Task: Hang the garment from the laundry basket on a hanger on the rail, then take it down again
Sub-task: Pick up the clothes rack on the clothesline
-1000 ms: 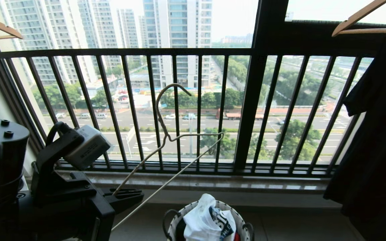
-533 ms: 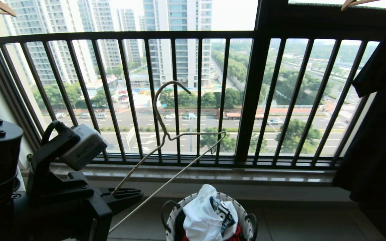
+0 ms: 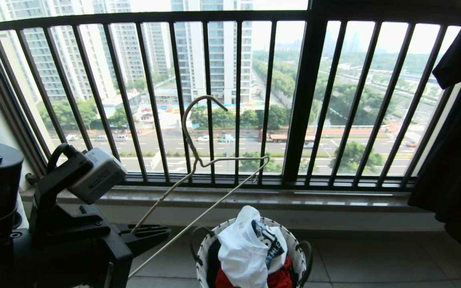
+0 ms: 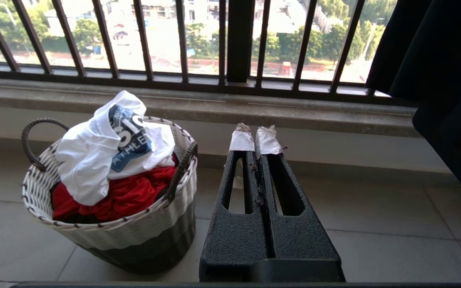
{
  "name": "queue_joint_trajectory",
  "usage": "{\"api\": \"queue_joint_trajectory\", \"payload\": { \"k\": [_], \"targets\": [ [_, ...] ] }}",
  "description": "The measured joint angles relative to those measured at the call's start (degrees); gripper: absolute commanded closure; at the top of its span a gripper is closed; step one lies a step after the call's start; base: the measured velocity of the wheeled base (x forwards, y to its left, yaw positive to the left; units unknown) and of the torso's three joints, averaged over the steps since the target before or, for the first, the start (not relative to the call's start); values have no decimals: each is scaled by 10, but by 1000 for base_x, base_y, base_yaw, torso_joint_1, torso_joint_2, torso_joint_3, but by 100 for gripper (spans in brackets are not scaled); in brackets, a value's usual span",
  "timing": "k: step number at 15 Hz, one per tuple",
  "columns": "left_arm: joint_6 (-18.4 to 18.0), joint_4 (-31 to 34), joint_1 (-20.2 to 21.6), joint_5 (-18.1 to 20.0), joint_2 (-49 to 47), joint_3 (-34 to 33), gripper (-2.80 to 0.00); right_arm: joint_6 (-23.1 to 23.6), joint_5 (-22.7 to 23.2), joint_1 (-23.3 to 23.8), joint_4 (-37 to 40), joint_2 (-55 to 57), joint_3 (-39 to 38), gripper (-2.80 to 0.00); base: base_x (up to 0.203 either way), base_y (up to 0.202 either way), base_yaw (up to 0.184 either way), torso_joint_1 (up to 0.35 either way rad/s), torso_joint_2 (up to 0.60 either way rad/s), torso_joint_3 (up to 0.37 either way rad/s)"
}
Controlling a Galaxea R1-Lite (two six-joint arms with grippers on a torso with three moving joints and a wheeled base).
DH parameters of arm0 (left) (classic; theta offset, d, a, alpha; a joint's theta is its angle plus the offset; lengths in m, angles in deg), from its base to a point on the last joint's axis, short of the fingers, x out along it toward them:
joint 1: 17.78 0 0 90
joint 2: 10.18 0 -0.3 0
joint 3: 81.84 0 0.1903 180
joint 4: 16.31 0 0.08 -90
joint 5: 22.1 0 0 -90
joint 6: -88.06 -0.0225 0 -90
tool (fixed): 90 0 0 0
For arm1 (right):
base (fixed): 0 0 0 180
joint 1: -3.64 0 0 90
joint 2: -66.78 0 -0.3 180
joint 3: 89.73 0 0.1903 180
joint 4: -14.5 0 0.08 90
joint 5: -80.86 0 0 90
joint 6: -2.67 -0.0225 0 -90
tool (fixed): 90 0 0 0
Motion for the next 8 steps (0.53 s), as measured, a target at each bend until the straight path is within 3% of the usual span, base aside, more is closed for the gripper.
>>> {"api": "queue_joint_trajectory", "payload": {
  "k": [3, 8],
  "targets": [
    [0, 0, 0, 1, 1, 0, 0, 0, 0, 0, 0, 0, 0, 0, 0, 0, 0, -15, 152, 137],
    [1, 0, 0, 0, 1, 1, 0, 0, 0, 0, -1, 0, 0, 0, 0, 0, 0, 0, 9, 9]
  ]
}}
